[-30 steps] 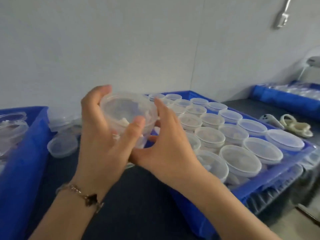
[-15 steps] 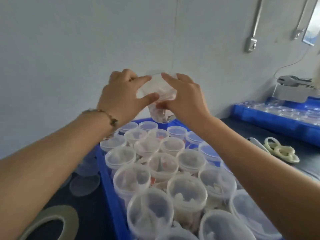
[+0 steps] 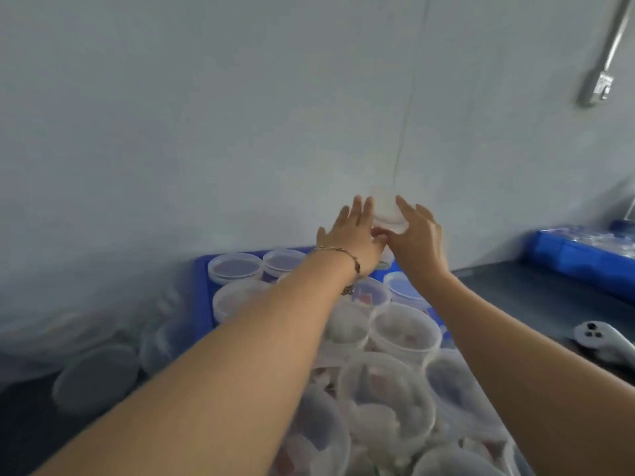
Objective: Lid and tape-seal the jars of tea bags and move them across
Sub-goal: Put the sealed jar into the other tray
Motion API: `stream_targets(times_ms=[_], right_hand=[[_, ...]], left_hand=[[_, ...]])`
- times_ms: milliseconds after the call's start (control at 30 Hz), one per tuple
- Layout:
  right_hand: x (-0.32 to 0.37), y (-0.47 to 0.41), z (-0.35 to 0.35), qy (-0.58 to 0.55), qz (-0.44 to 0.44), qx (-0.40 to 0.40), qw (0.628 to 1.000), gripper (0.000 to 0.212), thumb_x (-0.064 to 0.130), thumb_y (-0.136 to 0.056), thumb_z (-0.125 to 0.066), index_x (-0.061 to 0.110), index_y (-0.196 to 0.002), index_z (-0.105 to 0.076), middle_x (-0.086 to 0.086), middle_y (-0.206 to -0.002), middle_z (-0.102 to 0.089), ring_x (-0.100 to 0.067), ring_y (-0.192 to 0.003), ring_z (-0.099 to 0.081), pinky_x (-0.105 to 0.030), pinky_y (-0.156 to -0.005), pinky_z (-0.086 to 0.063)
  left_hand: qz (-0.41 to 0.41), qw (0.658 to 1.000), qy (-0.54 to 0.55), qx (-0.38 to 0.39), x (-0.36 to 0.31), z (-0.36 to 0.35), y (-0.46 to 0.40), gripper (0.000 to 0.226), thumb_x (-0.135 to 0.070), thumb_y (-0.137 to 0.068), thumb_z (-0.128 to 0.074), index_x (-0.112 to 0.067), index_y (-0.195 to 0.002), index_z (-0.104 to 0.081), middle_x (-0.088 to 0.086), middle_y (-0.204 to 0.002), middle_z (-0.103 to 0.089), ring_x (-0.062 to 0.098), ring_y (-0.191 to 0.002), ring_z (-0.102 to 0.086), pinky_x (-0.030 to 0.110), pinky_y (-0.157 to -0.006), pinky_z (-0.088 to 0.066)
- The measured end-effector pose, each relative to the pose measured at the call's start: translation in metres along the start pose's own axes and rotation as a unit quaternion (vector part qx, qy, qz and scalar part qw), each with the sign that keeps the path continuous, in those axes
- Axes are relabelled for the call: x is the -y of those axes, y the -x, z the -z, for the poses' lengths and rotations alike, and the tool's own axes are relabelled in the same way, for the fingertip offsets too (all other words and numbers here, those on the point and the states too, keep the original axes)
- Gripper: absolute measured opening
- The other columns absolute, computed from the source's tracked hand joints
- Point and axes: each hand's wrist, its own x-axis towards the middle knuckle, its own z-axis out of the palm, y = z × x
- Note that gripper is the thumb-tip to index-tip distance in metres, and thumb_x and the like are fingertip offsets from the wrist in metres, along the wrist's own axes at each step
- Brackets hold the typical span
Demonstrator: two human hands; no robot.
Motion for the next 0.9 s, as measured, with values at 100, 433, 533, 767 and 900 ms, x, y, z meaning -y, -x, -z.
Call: stream_targets(times_ms=[100, 433, 533, 767, 900], right_hand=[[-0.001, -0.010, -0.016, 0.000, -0.007, -0.013, 1.000, 0.069, 0.026, -0.086, -0.069, 0.022, -0.146, -0.035, -0.012, -0.153, -0.028, -0.029, -0.133, -0.037, -0.034, -0.102, -0.033], [-0.033, 0.002, -0.019, 0.275, -0.108, 0.166, 0.941, 0.012, 0.025, -0.096, -0.041, 0.017, -0.098, -0.049, -0.008, -0.095, -0.057, -0.027, -0.083, -0.049, -0.033, -0.073, -0.043], [-0.021, 0.008, -0.018, 0.286, -0.131, 0.201, 0.928, 0.040, 0.041, -0.095, -0.038, 0.015, -0.121, -0.052, -0.008, -0.126, -0.049, -0.028, -0.116, -0.043, -0.043, -0.098, -0.037], [0.057, 0.076, -0.017, 0.245, -0.009, 0.284, 0.927, 0.049, 0.042, -0.099, -0.034, 0.026, -0.146, -0.033, -0.003, -0.156, -0.020, -0.026, -0.141, -0.023, -0.046, -0.110, -0.027], [0.142, 0.149, -0.017, 0.230, 0.129, 0.312, 0.913, 0.045, 0.032, -0.101, -0.038, 0.029, -0.145, -0.031, -0.002, -0.159, 0.014, -0.024, -0.146, 0.007, -0.048, -0.115, -0.014]], left_hand=[[0.010, 1.000, 0.008, 0.002, 0.004, -0.009, -0.016, 0.058, -0.037, -0.103, -0.018, -0.025, -0.150, 0.012, -0.007, -0.159, 0.015, 0.013, -0.146, 0.009, 0.050, -0.116, -0.003], [-0.044, 0.964, -0.179, 0.194, 0.020, -0.016, 0.004, 0.044, -0.027, -0.105, -0.018, -0.038, -0.147, -0.023, -0.004, -0.158, -0.017, 0.022, -0.146, 0.010, 0.060, -0.113, 0.005], [-0.036, 0.971, -0.162, 0.171, 0.033, 0.005, 0.028, 0.046, -0.037, -0.104, -0.013, -0.032, -0.149, -0.023, -0.003, -0.159, -0.016, 0.018, -0.147, 0.008, 0.055, -0.115, 0.005], [0.016, 0.966, -0.213, 0.148, 0.093, 0.079, 0.127, 0.054, -0.046, -0.101, -0.011, -0.026, -0.150, -0.022, -0.003, -0.159, -0.012, 0.017, -0.147, 0.003, 0.048, -0.115, 0.003], [0.121, 0.967, -0.189, 0.117, 0.138, 0.135, 0.214, 0.055, -0.050, -0.100, -0.019, -0.025, -0.149, -0.025, -0.002, -0.158, -0.016, 0.017, -0.147, -0.005, 0.044, -0.117, -0.003]])
